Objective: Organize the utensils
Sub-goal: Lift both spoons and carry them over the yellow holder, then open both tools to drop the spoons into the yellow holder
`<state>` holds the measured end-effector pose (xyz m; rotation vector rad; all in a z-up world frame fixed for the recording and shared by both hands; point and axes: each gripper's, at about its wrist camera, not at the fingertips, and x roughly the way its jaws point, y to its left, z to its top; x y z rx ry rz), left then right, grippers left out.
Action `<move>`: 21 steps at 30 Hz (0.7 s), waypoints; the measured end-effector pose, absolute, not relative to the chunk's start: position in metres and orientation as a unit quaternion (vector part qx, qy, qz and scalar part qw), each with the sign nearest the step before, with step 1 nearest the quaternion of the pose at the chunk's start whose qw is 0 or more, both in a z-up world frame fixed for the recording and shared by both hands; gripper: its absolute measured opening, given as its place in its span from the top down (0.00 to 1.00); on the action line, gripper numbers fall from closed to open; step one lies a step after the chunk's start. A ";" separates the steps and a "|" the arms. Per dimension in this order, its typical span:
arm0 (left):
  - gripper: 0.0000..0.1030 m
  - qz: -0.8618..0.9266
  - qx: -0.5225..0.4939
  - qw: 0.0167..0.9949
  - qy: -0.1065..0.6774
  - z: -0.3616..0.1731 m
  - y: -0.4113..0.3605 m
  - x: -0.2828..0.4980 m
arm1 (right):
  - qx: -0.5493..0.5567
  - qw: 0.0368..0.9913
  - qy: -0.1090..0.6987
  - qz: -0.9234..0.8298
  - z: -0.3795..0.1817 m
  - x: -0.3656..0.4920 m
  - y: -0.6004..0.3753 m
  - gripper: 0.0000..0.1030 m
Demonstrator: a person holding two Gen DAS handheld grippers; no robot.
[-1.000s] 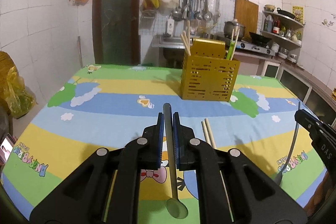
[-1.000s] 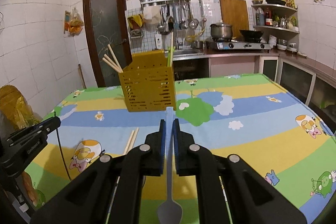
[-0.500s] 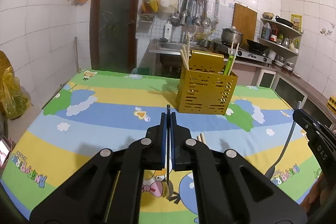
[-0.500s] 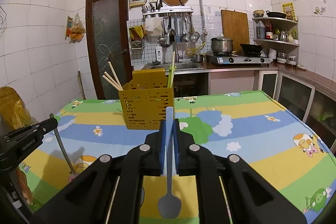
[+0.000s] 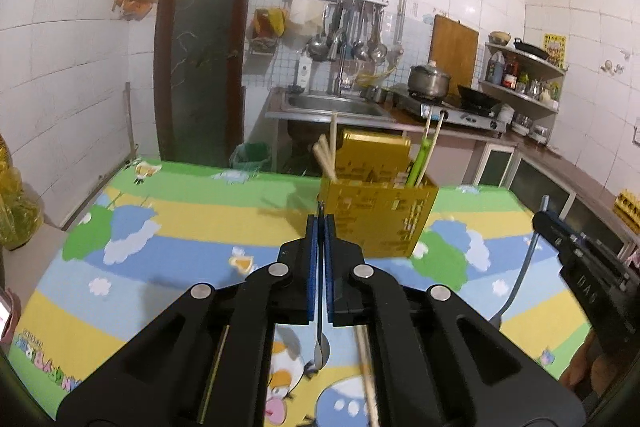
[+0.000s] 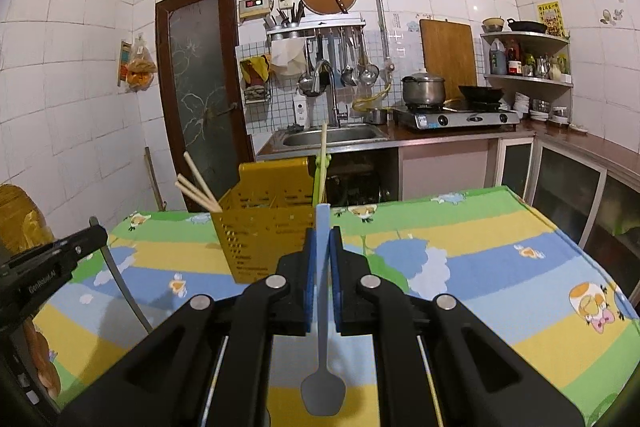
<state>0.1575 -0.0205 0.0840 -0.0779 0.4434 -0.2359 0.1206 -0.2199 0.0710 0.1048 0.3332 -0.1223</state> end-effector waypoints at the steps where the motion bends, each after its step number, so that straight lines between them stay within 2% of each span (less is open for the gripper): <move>1: 0.98 -0.120 -0.041 0.968 0.217 0.088 -0.022 0.161 | 0.052 0.983 0.163 -0.060 0.074 0.123 -0.220 0.93; 14: 0.98 -0.132 -0.054 0.980 0.137 0.162 -0.058 0.223 | 0.028 0.995 0.080 -0.060 0.145 0.184 -0.227 0.93; 21: 0.98 -0.126 -0.058 0.984 0.114 0.171 -0.079 0.272 | 0.041 0.997 0.046 -0.053 0.166 0.239 -0.237 0.93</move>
